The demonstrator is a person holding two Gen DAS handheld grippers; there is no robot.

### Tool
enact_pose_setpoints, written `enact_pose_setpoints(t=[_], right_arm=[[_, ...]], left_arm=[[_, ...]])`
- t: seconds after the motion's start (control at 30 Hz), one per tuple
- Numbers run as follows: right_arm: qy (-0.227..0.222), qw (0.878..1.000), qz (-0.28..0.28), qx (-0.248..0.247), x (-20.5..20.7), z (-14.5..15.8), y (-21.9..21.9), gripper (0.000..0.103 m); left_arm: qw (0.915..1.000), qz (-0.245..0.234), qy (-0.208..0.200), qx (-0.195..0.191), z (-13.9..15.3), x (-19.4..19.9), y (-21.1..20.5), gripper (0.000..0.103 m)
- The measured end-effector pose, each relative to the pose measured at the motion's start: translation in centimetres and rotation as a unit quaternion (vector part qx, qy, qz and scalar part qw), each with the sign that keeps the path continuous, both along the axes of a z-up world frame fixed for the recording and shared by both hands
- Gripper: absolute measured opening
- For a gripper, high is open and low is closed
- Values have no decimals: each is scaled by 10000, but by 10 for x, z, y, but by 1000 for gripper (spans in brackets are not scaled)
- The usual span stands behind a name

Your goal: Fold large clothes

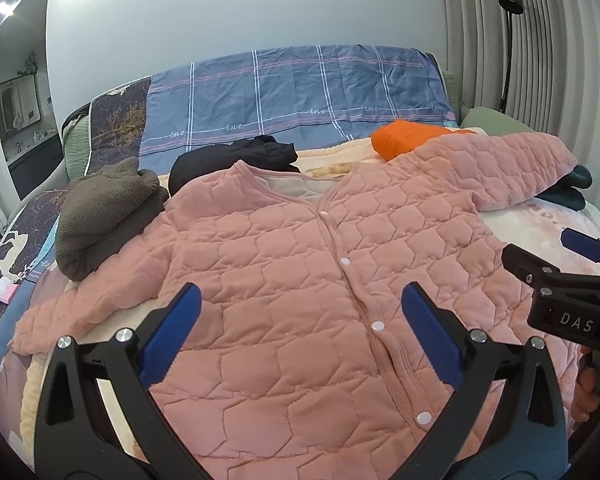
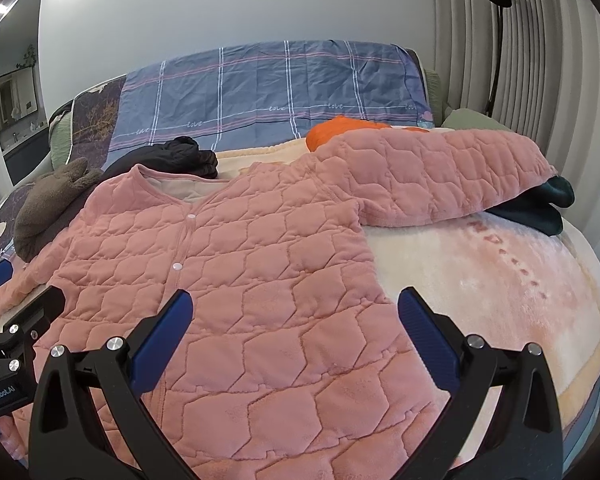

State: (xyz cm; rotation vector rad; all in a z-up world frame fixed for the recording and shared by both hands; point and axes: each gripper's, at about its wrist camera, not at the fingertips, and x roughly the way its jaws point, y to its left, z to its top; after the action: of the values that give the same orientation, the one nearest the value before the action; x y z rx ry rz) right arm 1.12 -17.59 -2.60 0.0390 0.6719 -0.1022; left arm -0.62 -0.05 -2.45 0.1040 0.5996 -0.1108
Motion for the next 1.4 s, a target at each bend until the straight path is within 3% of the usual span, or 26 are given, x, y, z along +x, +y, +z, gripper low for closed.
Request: enact_pose_setpoints(t=[1.4], right_arm=[[392, 9984, -291, -285, 9, -8, -6, 102]], left_arm=[[9995, -83, 312, -11, -15, 4, -2, 101]])
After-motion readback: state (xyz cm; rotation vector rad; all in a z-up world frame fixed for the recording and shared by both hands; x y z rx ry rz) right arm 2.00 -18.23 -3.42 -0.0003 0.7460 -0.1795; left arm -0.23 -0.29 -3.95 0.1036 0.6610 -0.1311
